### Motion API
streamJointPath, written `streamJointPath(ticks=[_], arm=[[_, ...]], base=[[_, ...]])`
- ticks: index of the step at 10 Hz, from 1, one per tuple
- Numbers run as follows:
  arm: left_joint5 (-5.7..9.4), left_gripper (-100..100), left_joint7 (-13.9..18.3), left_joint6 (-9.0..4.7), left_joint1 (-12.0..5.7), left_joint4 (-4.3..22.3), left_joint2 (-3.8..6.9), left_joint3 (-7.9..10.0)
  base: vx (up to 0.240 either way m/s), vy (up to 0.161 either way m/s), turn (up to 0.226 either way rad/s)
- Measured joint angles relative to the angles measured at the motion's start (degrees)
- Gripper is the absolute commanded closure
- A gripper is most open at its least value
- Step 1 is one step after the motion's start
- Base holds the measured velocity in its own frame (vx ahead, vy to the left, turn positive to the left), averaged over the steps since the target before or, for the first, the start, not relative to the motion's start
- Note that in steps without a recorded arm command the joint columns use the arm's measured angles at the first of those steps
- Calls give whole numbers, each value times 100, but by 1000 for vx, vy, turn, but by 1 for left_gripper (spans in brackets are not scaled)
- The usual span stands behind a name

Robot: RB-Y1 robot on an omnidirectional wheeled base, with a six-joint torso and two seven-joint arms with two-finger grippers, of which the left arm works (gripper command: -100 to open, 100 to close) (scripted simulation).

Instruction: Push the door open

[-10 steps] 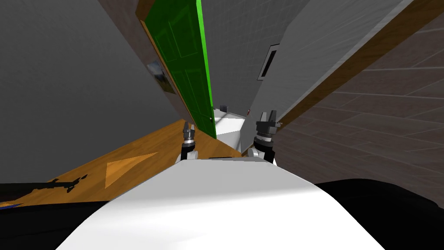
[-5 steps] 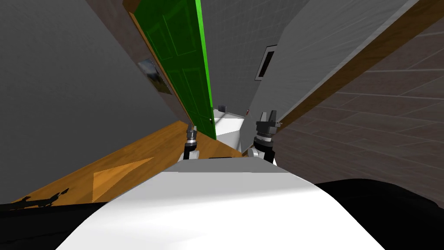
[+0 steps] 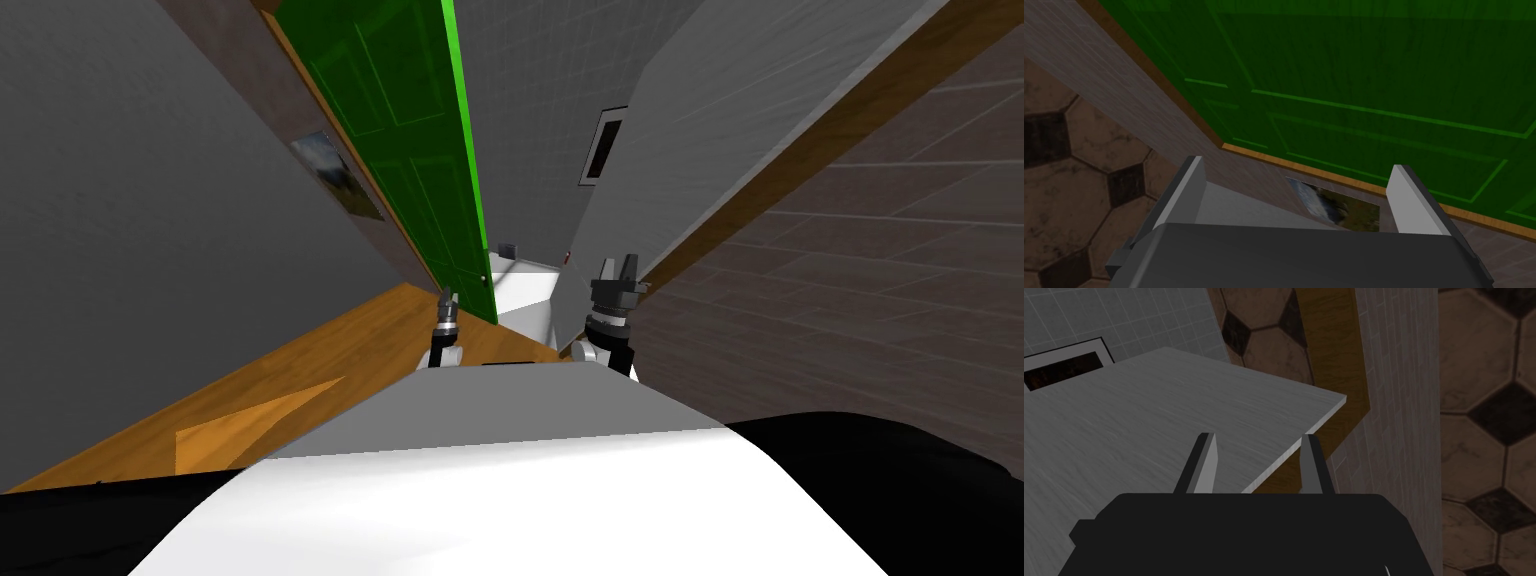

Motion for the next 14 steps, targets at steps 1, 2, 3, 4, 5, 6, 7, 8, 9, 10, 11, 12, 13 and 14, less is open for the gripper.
streamJointPath(ticks=[1, 2, 3, 4, 5, 6, 7, 8, 9, 10, 11, 12, 13, 14], arm=[[3, -100, 4, -28, -50, 145, 13, 5], [6, -100, 9, -71, -125, 358, 24, 11], [8, -100, 16, -26, -200, 468, 38, 11], [10, -100, 21, -34, -240, 584, 46, 12], [13, -100, 19, -49, -357, 776, 50, 25], [12, -100, 22, -66, -410, 927, 54, 17], [8, -100, 19, -85, -447, 1035, 47, 12], [3, -100, 7, -113, -510, 1206, 30, 4], [6, -100, 14, -141, -592, 1379, 43, 7], [7, -100, 21, -128, -627, 1455, 46, 6], [7, -100, 17, -148, -709, 1630, 40, 8], [5, -100, 11, -165, -805, 1799, 27, 8], [5, -100, 15, -174, -827, 1904, 28, 4], [2, -100, 6, -196, -901, 2075, 9, 3]], base=[[35, 83, -73], [49, 109, -183], [39, 85, -78], [42, 72, -87], [37, 93, -188], [29, 76, -64], [43, 70, -77], [49, 100, -177], [37, 87, -72], [24, 71, -108], [30, 102, -166], [33, 82, -62], [41, 72, -98], [46, 88, -172]])
